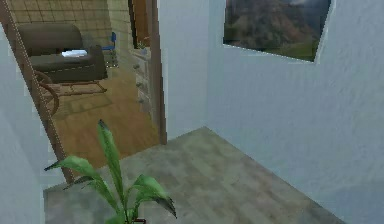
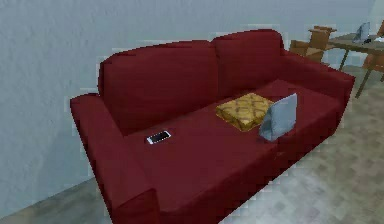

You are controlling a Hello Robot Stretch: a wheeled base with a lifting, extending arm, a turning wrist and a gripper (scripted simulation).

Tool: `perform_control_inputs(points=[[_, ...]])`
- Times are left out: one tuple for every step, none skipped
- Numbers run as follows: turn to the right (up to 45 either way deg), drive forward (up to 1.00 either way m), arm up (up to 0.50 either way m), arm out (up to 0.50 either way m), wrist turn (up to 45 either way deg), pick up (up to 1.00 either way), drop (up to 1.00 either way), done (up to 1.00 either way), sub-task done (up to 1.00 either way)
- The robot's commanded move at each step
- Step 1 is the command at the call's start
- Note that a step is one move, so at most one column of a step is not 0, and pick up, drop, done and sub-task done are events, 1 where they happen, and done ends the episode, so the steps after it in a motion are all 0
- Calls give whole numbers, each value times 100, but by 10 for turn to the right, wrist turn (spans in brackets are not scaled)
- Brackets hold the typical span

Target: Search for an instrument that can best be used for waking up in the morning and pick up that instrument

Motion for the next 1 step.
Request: perform_control_inputs(points=[[90, 0, 0, 0, 0, 0, 0, 0, 0]])
